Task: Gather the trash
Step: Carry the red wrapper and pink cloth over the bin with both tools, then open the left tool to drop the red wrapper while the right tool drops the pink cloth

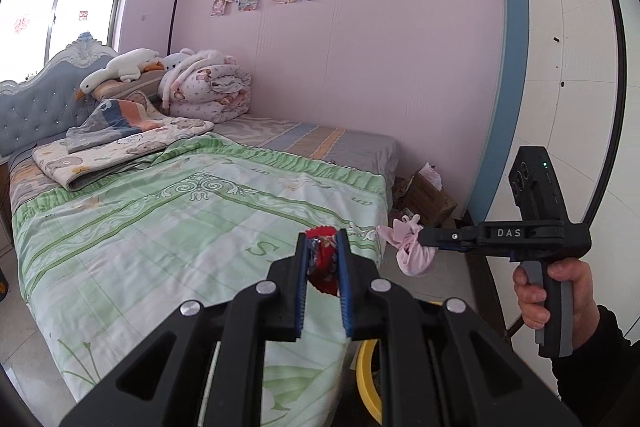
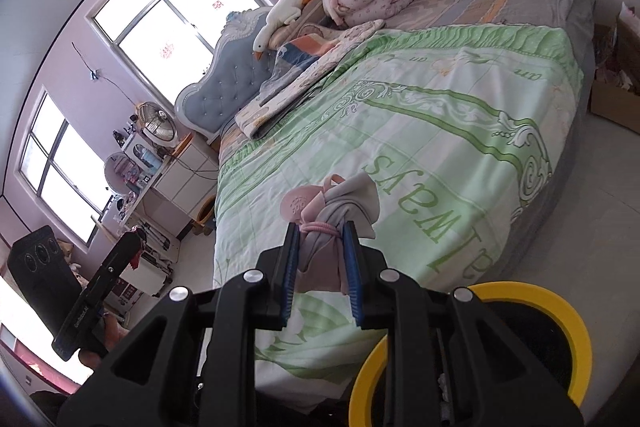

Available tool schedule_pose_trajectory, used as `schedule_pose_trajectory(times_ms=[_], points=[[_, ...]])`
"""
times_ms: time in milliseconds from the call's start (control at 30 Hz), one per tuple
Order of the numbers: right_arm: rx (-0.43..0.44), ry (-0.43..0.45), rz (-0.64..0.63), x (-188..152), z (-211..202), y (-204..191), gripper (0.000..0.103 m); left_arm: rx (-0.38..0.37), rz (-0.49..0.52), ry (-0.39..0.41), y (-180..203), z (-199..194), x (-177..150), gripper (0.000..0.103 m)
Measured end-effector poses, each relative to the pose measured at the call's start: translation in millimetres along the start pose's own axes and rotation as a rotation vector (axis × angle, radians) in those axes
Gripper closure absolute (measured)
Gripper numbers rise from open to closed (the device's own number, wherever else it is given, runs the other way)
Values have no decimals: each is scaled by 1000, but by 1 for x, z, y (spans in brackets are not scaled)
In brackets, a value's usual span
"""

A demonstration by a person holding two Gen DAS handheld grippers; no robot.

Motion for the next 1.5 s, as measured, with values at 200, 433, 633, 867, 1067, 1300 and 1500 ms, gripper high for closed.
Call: schedule_pose_trajectory(times_ms=[200, 433, 633, 867, 1067, 1300, 1500], points=[[-65, 54, -23, -19, -43, 6, 82, -28, 17, -32, 30, 7, -10, 90], [-127, 80, 2, -45, -77, 24, 81, -107, 69, -179, 77, 52, -47, 90], [-172, 81, 33, -68, -94, 45, 81, -175, 85, -330, 107, 93, -88, 90], [-170, 69, 75, -90, -100, 65, 81, -203, 97, -410, 123, 105, -115, 90], [-161, 76, 108, -96, -102, 75, 77, -199, 87, -415, 123, 103, -113, 74], [-192, 106, 113, -89, -108, 75, 76, -197, 52, -390, 111, 98, -107, 60], [-206, 104, 58, -76, -101, 63, 76, -174, 19, -368, 90, 93, -100, 60]])
Point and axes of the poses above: each gripper's, at about its wrist camera, not at the fingertips, and z roughly the way its jaws point, y to its right, x to its top, the point moved 1 cm from there along z, roughly the way its jaws point, and after that the axes turned 12 degrees about x, right-handed, at the moved point
